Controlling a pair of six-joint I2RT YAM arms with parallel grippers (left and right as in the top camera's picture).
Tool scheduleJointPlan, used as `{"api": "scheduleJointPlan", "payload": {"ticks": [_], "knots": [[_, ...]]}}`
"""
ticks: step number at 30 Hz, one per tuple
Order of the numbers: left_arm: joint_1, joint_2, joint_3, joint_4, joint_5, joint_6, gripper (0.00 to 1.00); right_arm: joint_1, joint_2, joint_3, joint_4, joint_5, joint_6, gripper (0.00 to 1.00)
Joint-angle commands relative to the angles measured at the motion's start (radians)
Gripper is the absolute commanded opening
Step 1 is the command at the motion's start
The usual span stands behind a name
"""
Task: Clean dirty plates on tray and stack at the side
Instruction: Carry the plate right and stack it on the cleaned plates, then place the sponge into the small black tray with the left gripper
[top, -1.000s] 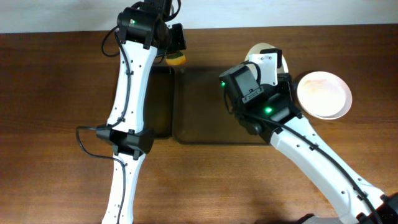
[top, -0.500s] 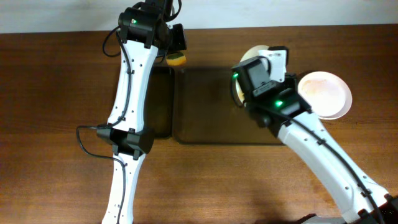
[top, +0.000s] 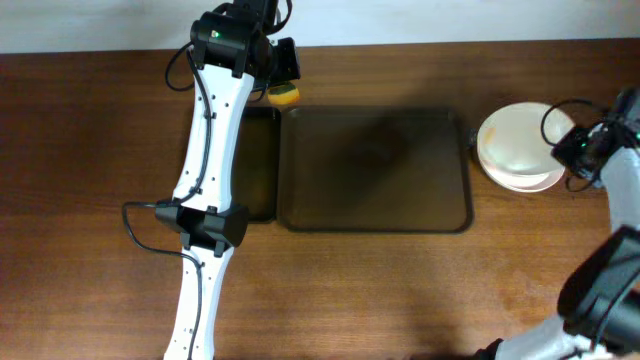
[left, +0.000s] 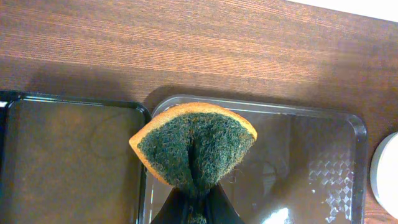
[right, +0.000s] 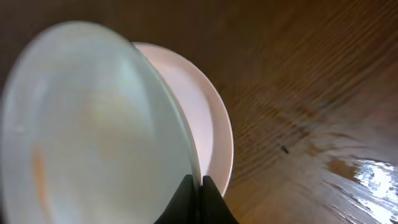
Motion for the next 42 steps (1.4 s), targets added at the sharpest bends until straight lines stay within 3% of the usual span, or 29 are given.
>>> {"api": "scheduleJointPlan", "payload": {"ticks": [1,3,5,8,12,17,23,26,27,29,32,33,34,36,42], "knots": [[0.002,0.0,-0.004,-0.003,0.007,-0.013,0.0,-0.007,0.087,0.01,0.053,-0.019,0.002,0.04],[0.002,0.0,-0.004,-0.003,0.007,-0.013,0.0,-0.009,0.104,0.01,0.093,-0.008,0.005,0.09],[0.003,0.0,-0.004,-0.008,0.008,-0.004,0.0,-0.009,0.098,0.023,0.088,-0.016,0.004,0.43],[0.024,0.0,-0.004,-0.083,0.003,0.069,0.0,-0.005,0.087,0.15,-0.11,-0.153,-0.026,0.6],[0.106,0.0,-0.06,-0.108,0.005,0.101,0.0,0.112,0.076,0.366,-0.38,-0.189,-0.097,0.62],[0.133,0.0,-0.367,-0.068,-0.097,0.174,0.0,0.307,0.08,0.377,-0.42,-0.177,-0.124,0.67],[0.135,0.0,-0.736,0.117,-0.093,0.183,0.0,0.36,0.08,0.377,-0.442,-0.17,-0.124,0.7],[0.135,-0.002,-0.737,0.121,-0.085,0.183,0.58,0.36,0.08,0.377,-0.444,-0.171,-0.124,0.7],[0.135,-0.005,-0.708,0.106,-0.085,0.183,0.64,0.36,0.08,0.377,-0.446,-0.171,-0.124,0.7],[0.135,-0.006,-0.602,0.052,-0.082,0.183,0.72,0.36,0.08,0.377,-0.455,-0.179,-0.125,0.71],[0.135,-0.008,-0.325,-0.087,-0.082,0.183,0.73,0.36,0.068,0.38,-0.463,-0.253,-0.162,0.71],[0.135,-0.008,-0.248,-0.108,-0.079,0.183,0.8,0.36,0.055,0.388,-0.473,-0.253,-0.167,0.71],[0.135,-0.025,-0.185,-0.108,-0.043,0.19,1.0,0.36,0.037,0.4,-0.488,-0.258,-0.182,0.71],[0.135,-0.106,-0.091,-0.108,-0.022,0.167,1.0,0.36,-0.029,0.456,-0.554,-0.267,-0.238,0.71],[0.135,-0.148,-0.085,-0.103,-0.015,0.156,1.0,0.36,-0.306,0.506,-0.655,-0.267,-0.251,0.71]]}}
